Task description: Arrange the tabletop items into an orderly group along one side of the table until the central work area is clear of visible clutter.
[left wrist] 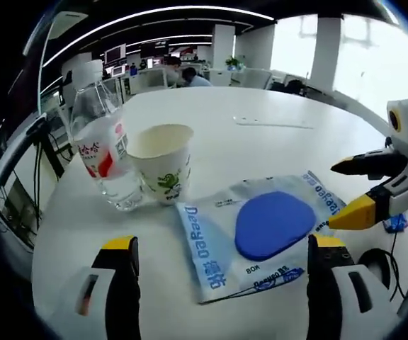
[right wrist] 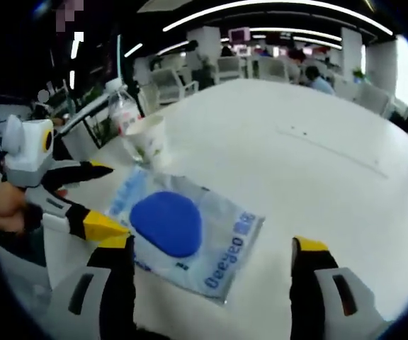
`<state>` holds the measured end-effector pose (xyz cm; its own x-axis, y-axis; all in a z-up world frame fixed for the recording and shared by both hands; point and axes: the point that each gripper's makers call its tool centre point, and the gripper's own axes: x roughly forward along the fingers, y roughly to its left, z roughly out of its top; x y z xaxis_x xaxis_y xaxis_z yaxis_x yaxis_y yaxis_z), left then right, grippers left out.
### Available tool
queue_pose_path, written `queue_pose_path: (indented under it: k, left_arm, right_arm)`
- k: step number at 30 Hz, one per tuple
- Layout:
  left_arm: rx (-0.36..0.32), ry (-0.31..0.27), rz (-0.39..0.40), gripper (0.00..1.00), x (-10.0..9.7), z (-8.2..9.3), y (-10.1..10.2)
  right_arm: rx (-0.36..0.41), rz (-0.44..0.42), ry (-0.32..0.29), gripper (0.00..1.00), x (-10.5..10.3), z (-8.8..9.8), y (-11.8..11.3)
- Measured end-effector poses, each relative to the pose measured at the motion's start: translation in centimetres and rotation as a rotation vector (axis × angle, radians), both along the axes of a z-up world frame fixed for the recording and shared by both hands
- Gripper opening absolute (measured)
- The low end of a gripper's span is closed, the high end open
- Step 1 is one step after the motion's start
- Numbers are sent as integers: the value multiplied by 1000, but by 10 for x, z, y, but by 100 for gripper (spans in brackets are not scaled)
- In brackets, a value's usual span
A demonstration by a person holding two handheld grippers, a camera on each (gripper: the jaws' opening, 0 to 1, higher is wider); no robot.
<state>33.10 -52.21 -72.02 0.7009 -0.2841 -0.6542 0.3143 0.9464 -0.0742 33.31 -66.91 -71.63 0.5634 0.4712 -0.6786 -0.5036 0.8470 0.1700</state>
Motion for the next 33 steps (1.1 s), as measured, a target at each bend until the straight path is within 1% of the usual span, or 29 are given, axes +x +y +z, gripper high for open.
queue_pose_path:
  k: [2,3,4,13,15,18,19,22,24,26,27,28,30,33]
  left_arm:
    - [-1,5,1,99,1,-2,-1]
    - [-4,11,3,99,2,-4,-2]
    - [-11,17,8,99,2,-5,-2]
    - [-31,36,11,96,2,-13,-6]
    - [-51,53,8,95,1,-16,-8]
    - [-58,64,12,94,0,-19,-8]
    - [-60,56,11,93,1,-18,-9]
    - [-61,61,5,92,-1,-17,-10]
    - [-67,61,2,89,-1,-16,-11]
    - [-92,62,-9,81,-2,-13,-15]
    - [-95,63,-20,75,-3,-12,-17]
    - [-91,62,-27,68,-4,-12,-17]
    - [-59,57,-34,67,-3,-15,-15]
    - [-48,55,-26,60,-2,-16,-11]
  right_arm:
    - [8,-1,5,83,1,-2,2]
    - [18,-1,27,77,-1,-4,3]
    - [21,-4,38,74,-1,-6,4]
    - [54,-34,67,67,0,-12,7]
    - [57,-37,79,64,-1,-15,7]
    - [59,-41,98,58,-5,-18,7]
    - [70,-45,106,57,-6,-19,8]
    - [72,-48,100,53,-5,-19,8]
    - [70,-47,101,52,-5,-19,8]
    - [76,-57,109,50,-4,-19,7]
    - [74,-64,110,48,-3,-19,6]
    - [70,-69,112,45,-3,-20,4]
    - [48,-95,115,37,-3,-22,-3]
    - [45,-135,119,26,-2,-24,-13]
